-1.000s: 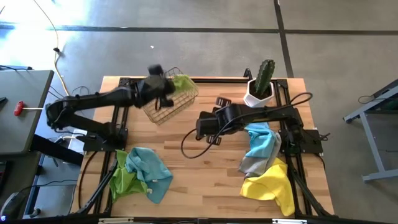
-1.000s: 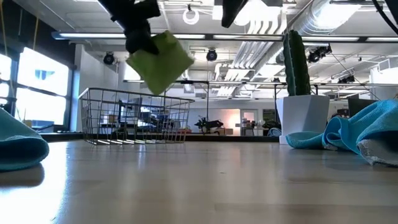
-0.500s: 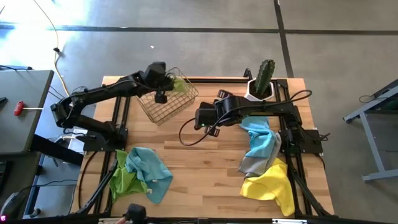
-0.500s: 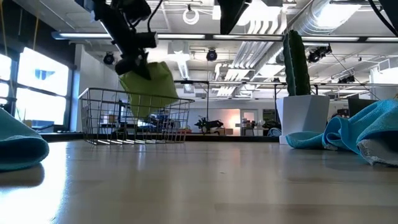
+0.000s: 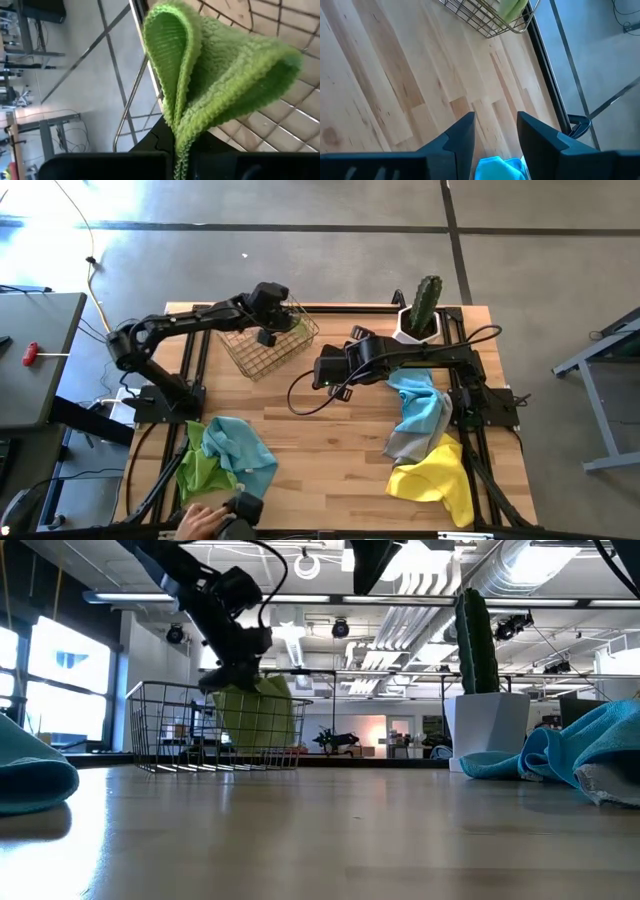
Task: Fold microfiber towels
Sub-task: Put the folded light green microfiber towel into the wire basket
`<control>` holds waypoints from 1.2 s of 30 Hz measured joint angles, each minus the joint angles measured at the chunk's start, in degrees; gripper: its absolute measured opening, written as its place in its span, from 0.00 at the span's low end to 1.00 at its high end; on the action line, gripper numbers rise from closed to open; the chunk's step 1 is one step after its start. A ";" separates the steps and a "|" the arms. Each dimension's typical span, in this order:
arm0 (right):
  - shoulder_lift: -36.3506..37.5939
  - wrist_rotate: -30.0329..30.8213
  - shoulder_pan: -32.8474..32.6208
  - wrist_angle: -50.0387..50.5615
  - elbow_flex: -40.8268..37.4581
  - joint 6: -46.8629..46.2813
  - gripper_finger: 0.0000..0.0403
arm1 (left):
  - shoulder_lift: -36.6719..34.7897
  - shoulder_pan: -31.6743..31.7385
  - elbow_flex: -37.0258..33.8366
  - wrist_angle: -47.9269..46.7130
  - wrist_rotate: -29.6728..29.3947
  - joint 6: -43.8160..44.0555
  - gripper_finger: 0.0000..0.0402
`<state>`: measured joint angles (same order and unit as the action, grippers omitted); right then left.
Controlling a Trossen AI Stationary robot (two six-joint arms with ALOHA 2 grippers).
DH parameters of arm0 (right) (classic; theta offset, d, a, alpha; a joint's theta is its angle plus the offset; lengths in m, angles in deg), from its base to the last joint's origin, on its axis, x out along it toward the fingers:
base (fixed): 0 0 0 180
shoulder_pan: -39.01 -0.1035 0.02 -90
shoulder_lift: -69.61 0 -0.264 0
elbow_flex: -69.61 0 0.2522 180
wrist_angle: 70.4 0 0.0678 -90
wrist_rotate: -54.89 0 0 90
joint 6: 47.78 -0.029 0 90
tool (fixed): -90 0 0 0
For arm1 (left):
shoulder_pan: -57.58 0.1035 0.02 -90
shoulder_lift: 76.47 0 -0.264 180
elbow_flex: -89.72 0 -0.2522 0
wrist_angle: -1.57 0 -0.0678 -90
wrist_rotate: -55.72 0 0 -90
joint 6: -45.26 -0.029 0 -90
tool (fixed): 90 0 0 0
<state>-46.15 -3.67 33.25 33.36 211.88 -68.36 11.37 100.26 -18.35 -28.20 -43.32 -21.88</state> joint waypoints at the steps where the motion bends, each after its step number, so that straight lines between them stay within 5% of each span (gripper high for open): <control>1: 0.00 0.00 0.00 0.00 0.00 0.02 0.34 | 0.80 0.08 0.00 0.16 0.00 -0.86 0.00; 13: -0.02 0.04 0.00 -0.02 0.00 0.33 0.34 | 3.94 0.10 0.00 -12.12 0.00 -4.92 0.02; 25: -0.04 0.07 0.04 -0.40 0.00 1.34 0.34 | 3.94 0.10 0.00 -16.69 -0.06 2.51 0.08; 36: -0.04 0.07 0.04 -0.42 0.00 2.34 0.34 | 3.94 -0.12 0.00 -23.77 -0.18 9.99 0.23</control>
<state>-46.19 -3.61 33.29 32.94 211.88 -66.02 15.30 100.14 -18.35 -51.97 -43.49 -11.89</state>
